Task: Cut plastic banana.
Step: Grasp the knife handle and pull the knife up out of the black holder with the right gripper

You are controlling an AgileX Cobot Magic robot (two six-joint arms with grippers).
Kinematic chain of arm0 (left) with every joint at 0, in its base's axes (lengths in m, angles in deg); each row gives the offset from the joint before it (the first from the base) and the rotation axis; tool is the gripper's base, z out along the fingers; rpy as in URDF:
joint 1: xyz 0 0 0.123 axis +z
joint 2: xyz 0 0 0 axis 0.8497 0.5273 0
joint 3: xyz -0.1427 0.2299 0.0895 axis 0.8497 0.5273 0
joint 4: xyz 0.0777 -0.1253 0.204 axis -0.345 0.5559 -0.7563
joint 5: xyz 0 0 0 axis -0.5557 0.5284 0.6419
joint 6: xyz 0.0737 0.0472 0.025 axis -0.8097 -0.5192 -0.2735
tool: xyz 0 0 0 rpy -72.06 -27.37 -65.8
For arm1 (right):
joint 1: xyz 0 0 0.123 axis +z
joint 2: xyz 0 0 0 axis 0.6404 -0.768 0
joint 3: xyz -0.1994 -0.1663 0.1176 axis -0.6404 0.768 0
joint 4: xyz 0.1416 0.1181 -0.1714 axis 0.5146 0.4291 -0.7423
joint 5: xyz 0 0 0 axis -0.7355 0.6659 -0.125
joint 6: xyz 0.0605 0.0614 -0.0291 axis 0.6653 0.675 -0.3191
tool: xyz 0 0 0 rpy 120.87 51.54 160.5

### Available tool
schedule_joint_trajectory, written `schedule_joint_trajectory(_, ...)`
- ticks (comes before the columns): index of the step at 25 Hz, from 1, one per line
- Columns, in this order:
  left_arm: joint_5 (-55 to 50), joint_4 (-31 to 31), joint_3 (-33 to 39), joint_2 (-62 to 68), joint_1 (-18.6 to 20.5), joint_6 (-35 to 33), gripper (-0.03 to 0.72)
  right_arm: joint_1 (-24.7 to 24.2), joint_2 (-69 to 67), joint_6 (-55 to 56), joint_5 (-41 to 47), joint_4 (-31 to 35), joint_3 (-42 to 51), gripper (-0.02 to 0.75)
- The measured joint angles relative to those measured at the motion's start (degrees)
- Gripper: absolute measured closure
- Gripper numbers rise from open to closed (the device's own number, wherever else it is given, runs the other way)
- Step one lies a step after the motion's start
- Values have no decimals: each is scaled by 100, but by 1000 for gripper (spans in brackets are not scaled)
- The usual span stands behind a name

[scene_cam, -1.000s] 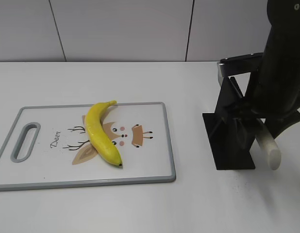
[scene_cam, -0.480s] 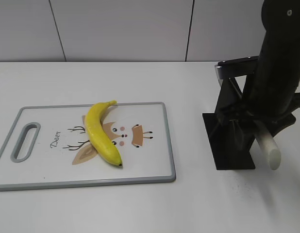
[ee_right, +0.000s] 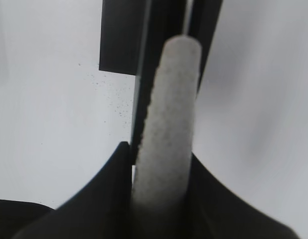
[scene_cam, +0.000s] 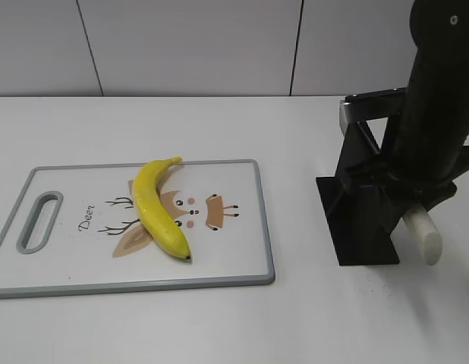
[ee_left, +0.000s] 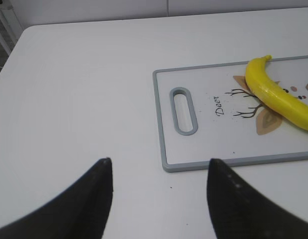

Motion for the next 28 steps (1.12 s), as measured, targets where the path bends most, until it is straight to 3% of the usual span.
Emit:
schedule_joint_trajectory(18,0,0,0,0,0,0,117,0,698,37,389,87,-495,547)
schedule_joint_trajectory(28,0,0,0,0,0,0,117,6,1264,-688,325,185,-1057,555)
